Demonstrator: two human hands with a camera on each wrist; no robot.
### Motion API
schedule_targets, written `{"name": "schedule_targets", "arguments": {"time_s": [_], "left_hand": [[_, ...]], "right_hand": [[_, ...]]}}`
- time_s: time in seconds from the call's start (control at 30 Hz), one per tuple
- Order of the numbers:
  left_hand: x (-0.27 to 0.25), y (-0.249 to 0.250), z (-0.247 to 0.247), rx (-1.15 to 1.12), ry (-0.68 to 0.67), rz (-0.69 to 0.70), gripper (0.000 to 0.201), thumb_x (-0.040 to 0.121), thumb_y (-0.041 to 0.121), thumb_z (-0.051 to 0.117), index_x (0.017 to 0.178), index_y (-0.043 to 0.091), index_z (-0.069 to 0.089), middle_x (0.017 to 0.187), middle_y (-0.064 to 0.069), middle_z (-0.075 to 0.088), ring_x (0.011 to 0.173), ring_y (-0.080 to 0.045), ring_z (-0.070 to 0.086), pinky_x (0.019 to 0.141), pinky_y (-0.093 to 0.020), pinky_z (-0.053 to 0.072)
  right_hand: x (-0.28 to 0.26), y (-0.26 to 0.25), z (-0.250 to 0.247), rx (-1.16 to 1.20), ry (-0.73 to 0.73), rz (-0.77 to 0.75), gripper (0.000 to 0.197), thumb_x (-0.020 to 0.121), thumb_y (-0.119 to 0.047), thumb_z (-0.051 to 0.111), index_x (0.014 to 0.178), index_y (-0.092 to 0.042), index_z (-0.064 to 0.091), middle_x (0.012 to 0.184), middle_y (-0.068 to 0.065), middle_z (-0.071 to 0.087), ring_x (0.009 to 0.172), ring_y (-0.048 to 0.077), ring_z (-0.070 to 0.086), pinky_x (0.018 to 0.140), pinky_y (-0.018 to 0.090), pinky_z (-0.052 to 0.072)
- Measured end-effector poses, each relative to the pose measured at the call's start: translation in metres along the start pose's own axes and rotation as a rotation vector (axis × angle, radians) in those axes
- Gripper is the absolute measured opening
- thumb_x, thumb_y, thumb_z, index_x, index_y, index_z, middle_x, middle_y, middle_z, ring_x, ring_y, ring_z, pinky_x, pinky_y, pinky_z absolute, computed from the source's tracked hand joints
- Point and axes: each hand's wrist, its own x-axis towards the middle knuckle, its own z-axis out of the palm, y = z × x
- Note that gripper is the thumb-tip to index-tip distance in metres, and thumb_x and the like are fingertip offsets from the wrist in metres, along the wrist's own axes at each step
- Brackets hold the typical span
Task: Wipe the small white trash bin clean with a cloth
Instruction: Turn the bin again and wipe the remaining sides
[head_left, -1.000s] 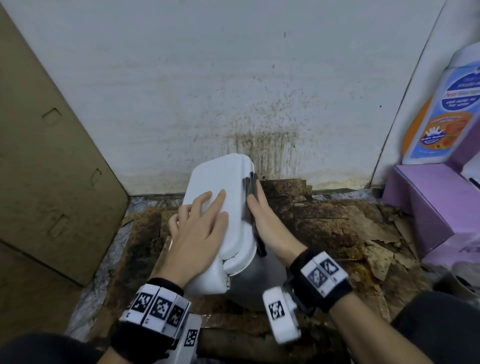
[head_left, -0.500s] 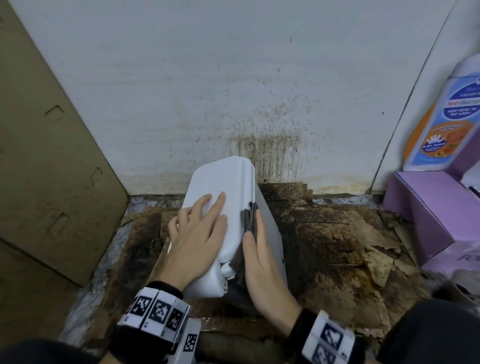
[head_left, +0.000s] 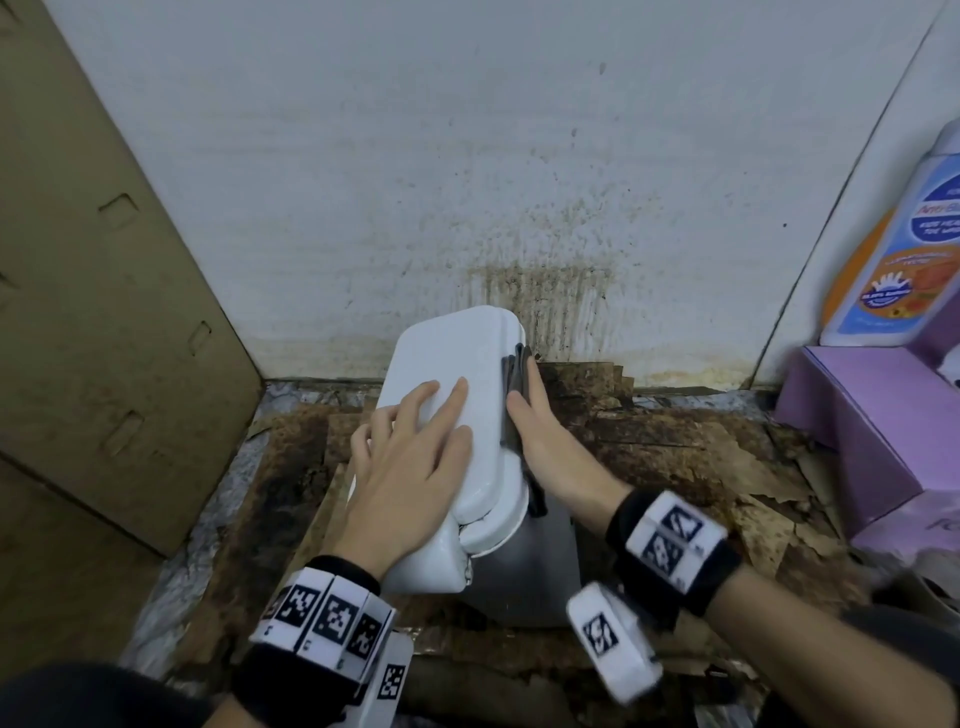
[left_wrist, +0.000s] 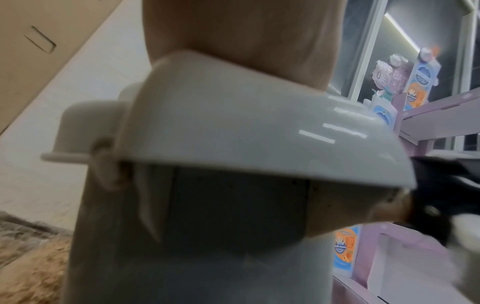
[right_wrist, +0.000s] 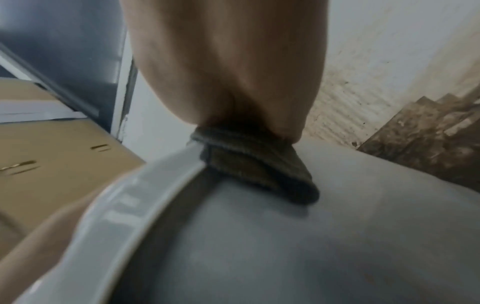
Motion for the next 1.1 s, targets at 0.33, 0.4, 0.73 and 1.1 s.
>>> {"name": "schedule_targets", "arguments": {"time_s": [0.33, 0.4, 0.73, 1.1], "left_hand": [[-0.002, 0.004, 0.002, -0.002, 0.024, 0.019, 0.049, 0.108, 0.047, 0.025, 0.157, 0.050, 0.024, 0.165, 0.016, 0.020, 0.143, -0.006, 0.010, 0.118, -0.035, 0.003], [-0.001, 0.005, 0.002, 0.008, 0.025, 0.020, 0.049, 0.109, 0.046, 0.025, 0.158, 0.048, 0.024, 0.165, 0.015, 0.020, 0.143, -0.007, 0.010, 0.118, -0.036, 0.003], [0.000, 0.018, 0.009, 0.010, 0.031, 0.035, 0.053, 0.106, 0.051, 0.027, 0.159, 0.044, 0.025, 0.166, 0.014, 0.021, 0.143, -0.013, 0.014, 0.114, -0.034, 0.003], [-0.006, 0.054, 0.026, -0.149, 0.265, -0.294, 0.041, 0.100, 0.032, 0.051, 0.141, 0.027, 0.052, 0.147, -0.004, 0.038, 0.136, -0.028, 0.031, 0.113, -0.044, 0.029]], "right_hand": [[-0.087, 0.025, 0.091, 0.108, 0.436, -0.138, 0.046, 0.109, -0.051, 0.024, 0.144, -0.070, 0.002, 0.158, -0.046, 0.009, 0.148, -0.017, 0.012, 0.123, 0.025, 0.021], [-0.087, 0.024, 0.087, 0.064, 0.448, -0.137, 0.046, 0.108, -0.051, 0.024, 0.145, -0.068, 0.003, 0.159, -0.044, 0.009, 0.147, -0.018, 0.012, 0.123, 0.025, 0.020], [-0.051, 0.007, 0.019, 0.199, 0.254, -0.073, 0.053, 0.112, -0.034, 0.034, 0.161, -0.045, 0.017, 0.148, -0.040, 0.035, 0.131, -0.020, 0.040, 0.111, 0.012, 0.039], [-0.057, 0.013, -0.027, 0.129, 0.248, 0.027, 0.061, 0.109, -0.047, 0.037, 0.163, -0.040, 0.009, 0.142, -0.028, 0.033, 0.109, -0.017, 0.043, 0.092, 0.014, 0.035]]}}
